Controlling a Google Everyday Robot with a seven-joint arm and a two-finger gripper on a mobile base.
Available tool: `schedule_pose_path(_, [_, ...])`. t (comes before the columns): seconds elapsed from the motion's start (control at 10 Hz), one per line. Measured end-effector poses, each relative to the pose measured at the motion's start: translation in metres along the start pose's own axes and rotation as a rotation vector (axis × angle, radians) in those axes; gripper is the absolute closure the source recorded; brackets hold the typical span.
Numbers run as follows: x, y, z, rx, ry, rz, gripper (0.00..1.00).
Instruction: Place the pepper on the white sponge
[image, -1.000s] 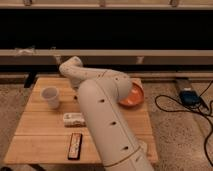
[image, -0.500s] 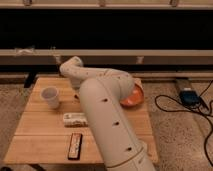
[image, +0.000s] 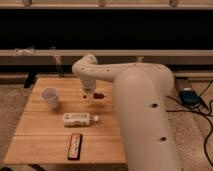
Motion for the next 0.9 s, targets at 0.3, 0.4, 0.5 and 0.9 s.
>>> schedule_pose_path(0.3, [0.061, 0.042, -0.023, -0.025, -0.027, 0.082, 1.0])
schedule_pose_path(0.4, [0.076, 0.052, -0.028, -0.031, -0.031, 0.104, 1.0])
schedule_pose_path(0.5, [0.107, 0.072, -0.035, -0.047, -0.038, 0.157, 1.0])
schedule_pose_path(0.9, [0.163, 0.119, -0.038, -0.122, -0.042, 0.284, 1.0])
